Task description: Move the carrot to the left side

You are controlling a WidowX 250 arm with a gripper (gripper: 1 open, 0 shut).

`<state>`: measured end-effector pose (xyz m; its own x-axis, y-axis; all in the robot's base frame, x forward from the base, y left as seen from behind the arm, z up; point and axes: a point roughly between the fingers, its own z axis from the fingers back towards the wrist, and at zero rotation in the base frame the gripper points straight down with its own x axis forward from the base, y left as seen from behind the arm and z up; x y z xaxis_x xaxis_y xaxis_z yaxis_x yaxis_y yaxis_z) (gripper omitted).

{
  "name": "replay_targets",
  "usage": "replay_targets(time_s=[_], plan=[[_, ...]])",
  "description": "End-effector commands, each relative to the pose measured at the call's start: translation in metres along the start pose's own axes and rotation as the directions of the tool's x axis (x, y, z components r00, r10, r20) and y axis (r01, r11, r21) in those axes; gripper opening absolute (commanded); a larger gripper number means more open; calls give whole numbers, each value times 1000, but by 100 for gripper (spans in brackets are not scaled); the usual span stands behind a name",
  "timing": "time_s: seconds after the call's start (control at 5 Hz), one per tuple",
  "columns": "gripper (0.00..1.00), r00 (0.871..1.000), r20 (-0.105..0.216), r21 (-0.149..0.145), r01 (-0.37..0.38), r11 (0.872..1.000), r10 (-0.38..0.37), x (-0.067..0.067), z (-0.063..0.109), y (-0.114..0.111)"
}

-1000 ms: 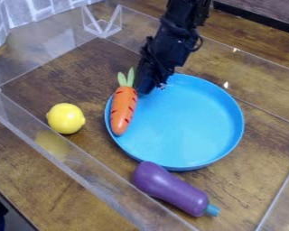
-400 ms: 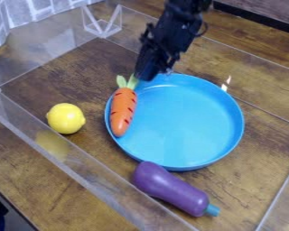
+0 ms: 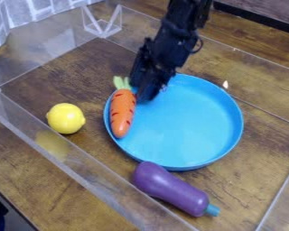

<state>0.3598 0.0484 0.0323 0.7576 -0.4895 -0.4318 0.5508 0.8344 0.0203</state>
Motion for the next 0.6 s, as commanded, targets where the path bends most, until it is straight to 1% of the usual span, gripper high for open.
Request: replay_targets(time_s=[0.0, 0.4], plan=[[100, 998, 20, -3, -64, 998, 64, -5, 3, 17], [100, 992, -11, -39, -128, 991, 128, -5, -8, 32]])
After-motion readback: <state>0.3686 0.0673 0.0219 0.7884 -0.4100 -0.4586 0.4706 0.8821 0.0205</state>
